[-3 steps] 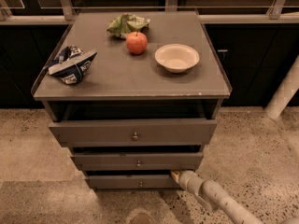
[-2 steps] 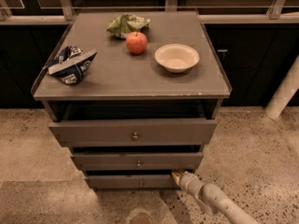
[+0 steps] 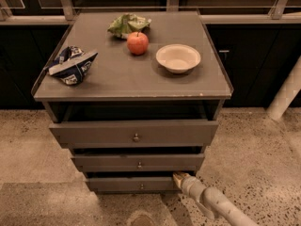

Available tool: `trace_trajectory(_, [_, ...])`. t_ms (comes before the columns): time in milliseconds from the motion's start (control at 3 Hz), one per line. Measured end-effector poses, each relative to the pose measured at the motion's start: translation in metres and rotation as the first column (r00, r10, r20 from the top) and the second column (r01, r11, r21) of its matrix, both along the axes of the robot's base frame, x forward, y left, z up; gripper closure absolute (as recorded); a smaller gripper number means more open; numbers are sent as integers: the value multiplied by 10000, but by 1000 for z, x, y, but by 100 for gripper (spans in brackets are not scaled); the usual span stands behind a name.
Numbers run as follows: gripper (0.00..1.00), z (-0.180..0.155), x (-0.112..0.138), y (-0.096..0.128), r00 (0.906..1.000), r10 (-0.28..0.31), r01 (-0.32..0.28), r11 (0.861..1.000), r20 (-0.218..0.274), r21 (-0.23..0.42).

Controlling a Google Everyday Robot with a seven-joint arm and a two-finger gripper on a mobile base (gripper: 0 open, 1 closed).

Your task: Open bottom drawer

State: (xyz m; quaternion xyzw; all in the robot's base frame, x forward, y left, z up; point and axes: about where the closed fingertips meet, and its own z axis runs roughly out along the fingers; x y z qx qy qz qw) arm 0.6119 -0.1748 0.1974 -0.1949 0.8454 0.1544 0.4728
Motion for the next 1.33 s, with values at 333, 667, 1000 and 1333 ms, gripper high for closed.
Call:
trace_trajectory(333, [100, 1, -1, 1, 10000, 12, -13, 10000, -77, -31])
trace_trajectory(667, [100, 3, -1, 2, 9999, 26, -26, 10000, -111, -26])
trace_trajectory(1000, [100, 10, -16, 23, 9917, 713, -663, 9966, -1069, 494])
trace_trajectory(1333, [100, 2, -49, 19, 9605, 1413, -1254, 9888, -2397, 805])
